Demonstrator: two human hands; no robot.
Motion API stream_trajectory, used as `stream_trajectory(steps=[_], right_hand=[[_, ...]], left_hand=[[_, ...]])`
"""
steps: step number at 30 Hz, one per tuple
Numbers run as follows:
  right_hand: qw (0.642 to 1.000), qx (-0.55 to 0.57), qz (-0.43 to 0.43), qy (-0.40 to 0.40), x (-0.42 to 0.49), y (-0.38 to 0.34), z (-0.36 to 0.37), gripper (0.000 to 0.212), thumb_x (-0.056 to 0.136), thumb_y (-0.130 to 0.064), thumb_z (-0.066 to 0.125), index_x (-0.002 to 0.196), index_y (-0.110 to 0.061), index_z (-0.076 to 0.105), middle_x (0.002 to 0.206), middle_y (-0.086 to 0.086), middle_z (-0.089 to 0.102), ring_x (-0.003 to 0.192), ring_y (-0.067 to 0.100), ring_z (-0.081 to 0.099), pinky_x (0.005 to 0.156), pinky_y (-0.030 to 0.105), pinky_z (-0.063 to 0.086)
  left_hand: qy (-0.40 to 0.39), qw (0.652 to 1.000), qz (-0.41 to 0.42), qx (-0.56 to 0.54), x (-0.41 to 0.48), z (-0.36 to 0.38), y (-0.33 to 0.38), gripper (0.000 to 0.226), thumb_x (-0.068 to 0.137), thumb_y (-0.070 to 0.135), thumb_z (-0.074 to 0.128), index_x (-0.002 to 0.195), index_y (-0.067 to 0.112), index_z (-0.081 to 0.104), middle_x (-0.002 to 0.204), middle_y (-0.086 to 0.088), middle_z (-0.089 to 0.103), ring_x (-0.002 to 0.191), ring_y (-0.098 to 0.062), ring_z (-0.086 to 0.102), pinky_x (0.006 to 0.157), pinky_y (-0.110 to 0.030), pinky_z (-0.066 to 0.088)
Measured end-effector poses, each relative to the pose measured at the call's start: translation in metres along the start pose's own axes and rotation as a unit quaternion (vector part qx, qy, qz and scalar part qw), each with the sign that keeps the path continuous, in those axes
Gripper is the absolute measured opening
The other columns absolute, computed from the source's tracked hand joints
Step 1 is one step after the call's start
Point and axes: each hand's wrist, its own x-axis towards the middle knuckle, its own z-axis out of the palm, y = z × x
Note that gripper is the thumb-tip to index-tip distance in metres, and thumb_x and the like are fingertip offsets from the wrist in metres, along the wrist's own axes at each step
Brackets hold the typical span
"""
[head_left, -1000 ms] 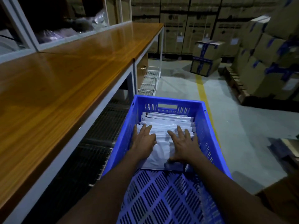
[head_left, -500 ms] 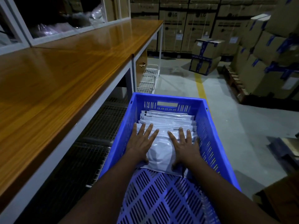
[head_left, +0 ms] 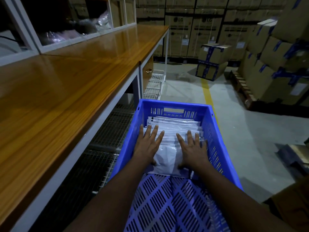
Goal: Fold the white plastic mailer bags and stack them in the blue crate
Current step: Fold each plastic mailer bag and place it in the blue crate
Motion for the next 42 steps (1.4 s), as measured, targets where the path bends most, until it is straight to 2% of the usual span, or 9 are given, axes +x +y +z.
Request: stream_trajectory(steps=[5,9,15,18,22,28,34,37,42], right_hand=[[0.984,0.059,-0.05,0.16,-0.027,-0.02,-0.048,0.08,0.092,-0.057,0.054,0.157,-0.021,0.023,0.163,0.016,0.016,0.149,0.039,0.018,0.113,0.065,0.018],[0.951,0.111,-0.086,0.276,-0.06,-0.055,-0.104,0.064,0.09,-0.054,0.035,0.134,-0.015,0.059,0.141,0.016,0.054,0.127,0.04,0.052,0.099,0.064,0.039],[0.908,0.153,-0.199,0.336,-0.136,-0.152,-0.173,0.061,0.09,-0.053,0.032,0.132,-0.018,0.06,0.142,0.012,0.054,0.129,0.035,0.051,0.099,0.061,0.039],[0.885,0.19,-0.27,0.329,-0.188,-0.222,-0.19,0.06,0.089,-0.053,0.031,0.135,-0.023,0.057,0.148,0.009,0.05,0.136,0.033,0.045,0.105,0.059,0.035],[0.845,0.207,-0.382,0.312,-0.261,-0.316,-0.197,0.053,0.088,-0.05,0.036,0.129,-0.025,0.059,0.145,0.006,0.052,0.131,0.031,0.048,0.101,0.053,0.039],[0.774,0.181,-0.532,0.292,-0.352,-0.432,-0.178,0.043,0.093,-0.047,0.039,0.126,-0.025,0.056,0.141,0.004,0.051,0.123,0.027,0.047,0.093,0.045,0.044],[0.745,0.171,-0.591,0.257,-0.414,-0.522,-0.155,0.036,0.09,-0.044,0.049,0.119,-0.026,0.06,0.134,0.004,0.057,0.114,0.029,0.054,0.088,0.044,0.045],[0.749,0.179,-0.589,0.245,-0.421,-0.549,-0.155,0.037,0.087,-0.044,0.049,0.116,-0.025,0.063,0.128,0.006,0.062,0.108,0.032,0.059,0.084,0.045,0.048],[0.764,0.167,-0.586,0.212,-0.412,-0.575,-0.162,0.04,0.096,-0.043,0.046,0.131,-0.025,0.052,0.142,0.006,0.049,0.123,0.028,0.048,0.096,0.043,0.041]], left_hand=[[0.07,0.996,-0.043,-0.032,-0.038,-0.057,-0.023,0.099,0.09,0.062,0.053,0.157,0.019,-0.005,0.163,-0.017,0.008,0.148,-0.041,0.01,0.114,-0.065,0.004],[0.125,0.983,-0.126,-0.045,-0.103,-0.117,-0.051,0.08,0.097,0.06,0.036,0.158,0.022,0.001,0.162,-0.015,0.017,0.147,-0.042,0.013,0.114,-0.064,0.001],[0.169,0.953,-0.249,-0.03,-0.252,-0.16,-0.113,0.076,0.09,0.058,0.022,0.155,0.019,0.028,0.153,-0.018,0.039,0.141,-0.046,0.03,0.112,-0.068,0.012],[0.139,0.934,-0.329,-0.031,-0.337,-0.166,-0.142,0.078,0.095,0.062,0.027,0.158,0.022,0.005,0.162,-0.013,0.019,0.148,-0.04,0.013,0.114,-0.065,0.002],[0.114,0.897,-0.424,-0.045,-0.453,-0.17,-0.167,0.081,0.094,0.063,0.034,0.157,0.024,0.003,0.164,-0.007,0.013,0.148,-0.035,0.011,0.116,-0.06,0.008],[0.09,0.84,-0.535,-0.001,-0.61,-0.15,-0.186,0.067,0.086,0.053,0.04,0.142,0.018,0.047,0.141,-0.011,0.049,0.118,-0.034,0.049,0.095,-0.048,0.039],[0.06,0.795,-0.602,0.039,-0.718,-0.117,-0.2,0.055,0.07,0.041,0.043,0.11,0.013,0.068,0.102,-0.015,0.064,0.086,-0.035,0.057,0.073,-0.043,0.042],[0.018,0.773,-0.634,0.035,-0.752,-0.11,-0.216,0.043,0.067,0.038,0.054,0.097,0.013,0.072,0.098,-0.014,0.067,0.089,-0.037,0.06,0.078,-0.046,0.044],[0.038,0.722,-0.688,-0.063,-0.785,-0.106,-0.256,0.048,0.09,0.05,0.053,0.13,0.025,0.056,0.132,-0.005,0.054,0.12,-0.03,0.05,0.098,-0.044,0.038]])
